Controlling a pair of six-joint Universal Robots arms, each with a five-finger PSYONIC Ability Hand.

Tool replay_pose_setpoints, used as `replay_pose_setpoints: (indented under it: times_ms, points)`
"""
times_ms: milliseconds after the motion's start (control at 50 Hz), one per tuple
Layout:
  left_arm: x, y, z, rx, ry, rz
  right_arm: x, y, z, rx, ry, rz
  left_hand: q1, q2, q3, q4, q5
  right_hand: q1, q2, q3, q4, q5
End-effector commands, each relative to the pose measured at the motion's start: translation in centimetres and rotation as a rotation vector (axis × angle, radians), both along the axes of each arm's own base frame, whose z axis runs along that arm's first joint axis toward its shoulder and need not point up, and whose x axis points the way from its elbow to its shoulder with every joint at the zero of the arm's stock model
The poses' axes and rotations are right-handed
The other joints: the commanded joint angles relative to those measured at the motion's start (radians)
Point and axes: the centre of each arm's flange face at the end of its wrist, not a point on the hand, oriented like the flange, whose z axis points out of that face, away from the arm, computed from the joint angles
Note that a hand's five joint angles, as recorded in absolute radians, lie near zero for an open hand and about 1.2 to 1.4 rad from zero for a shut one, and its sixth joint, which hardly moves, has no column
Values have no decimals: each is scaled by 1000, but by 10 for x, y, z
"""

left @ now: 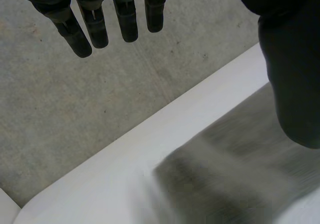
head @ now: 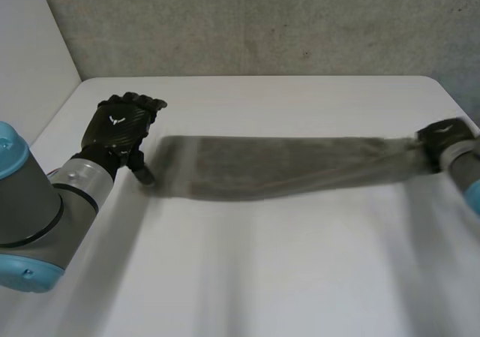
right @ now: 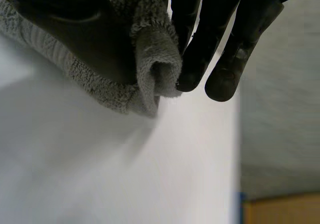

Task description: Fold the towel.

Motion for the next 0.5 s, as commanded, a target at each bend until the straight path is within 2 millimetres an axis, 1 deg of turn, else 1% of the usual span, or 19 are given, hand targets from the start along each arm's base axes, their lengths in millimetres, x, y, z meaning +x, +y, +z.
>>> replay_pose_setpoints:
  times_ms: [20,40,60,80,100,140,160,200,220,240,260,300,320,360,380,400,420,460,500]
  points:
    - [4,-2,4,-10,3,11,-31,-18,47,-141,240,-42,-85,-75,-60,-79,-214,83,83,80,57,64]
    - [4,-3,4,-11,4,14,-27,-23,58,-189,268,-36,-85,-75,-60,-79,-214,83,83,80,57,64]
    - [4,-3,4,-11,4,14,-27,-23,58,-190,269,-36,-85,-75,-60,-79,-214,83,83,80,57,64]
    - [4,-3,4,-11,4,14,-14,-24,67,-231,268,-10,-85,-75,-60,-79,-214,83,83,80,57,64]
    - [4,-3,4,-11,4,14,-14,-24,67,-232,268,-10,-85,-75,-60,-79,-214,83,83,80,57,64]
    - [4,-3,5,-14,5,14,41,-13,84,-314,237,108,-88,-78,-63,-82,-217,83,83,80,57,64]
    - [4,-3,5,-14,5,14,42,-13,84,-314,237,109,-88,-78,-63,-82,-217,83,83,80,57,64]
    - [4,-3,6,-17,6,13,97,4,86,-368,202,228,-88,-78,-63,-82,-217,83,83,80,57,64]
    - [4,-3,6,-17,6,13,97,4,86,-368,202,229,-88,-78,-63,-82,-217,83,83,80,57,64]
    - [4,-3,5,-16,5,14,126,17,81,-381,189,299,-88,-78,-63,-82,-217,83,83,80,57,64]
    - [4,-3,5,-16,5,14,126,17,81,-382,189,299,-88,-78,-63,-82,-217,83,83,80,57,64]
    - [4,-3,6,-17,6,16,189,55,70,-418,154,471,-88,-78,-63,-82,-217,83,83,80,57,64]
    - [5,-3,6,-17,6,16,190,55,70,-418,154,472,-88,-78,-63,-82,-217,83,83,80,57,64]
    - [5,-3,6,-19,6,16,235,93,47,-403,126,643,-88,-78,-63,-82,-217,83,83,80,57,64]
    - [5,-3,6,-19,6,16,236,94,47,-403,126,644,-88,-78,-63,-82,-217,83,83,80,57,64]
    - [5,-3,6,-19,6,16,250,109,33,-380,118,717,-88,-78,-63,-82,-217,83,83,80,57,64]
    - [5,-3,6,-19,6,16,250,109,33,-379,118,718,-88,-78,-63,-82,-217,83,83,80,57,64]
    - [4,-3,7,-21,5,16,269,132,8,-327,102,815,-88,-78,-63,-82,-217,83,83,80,57,64]
    - [4,-3,7,-22,6,16,274,139,-1,-300,79,846,-90,-80,-66,-85,-220,83,83,80,57,64]
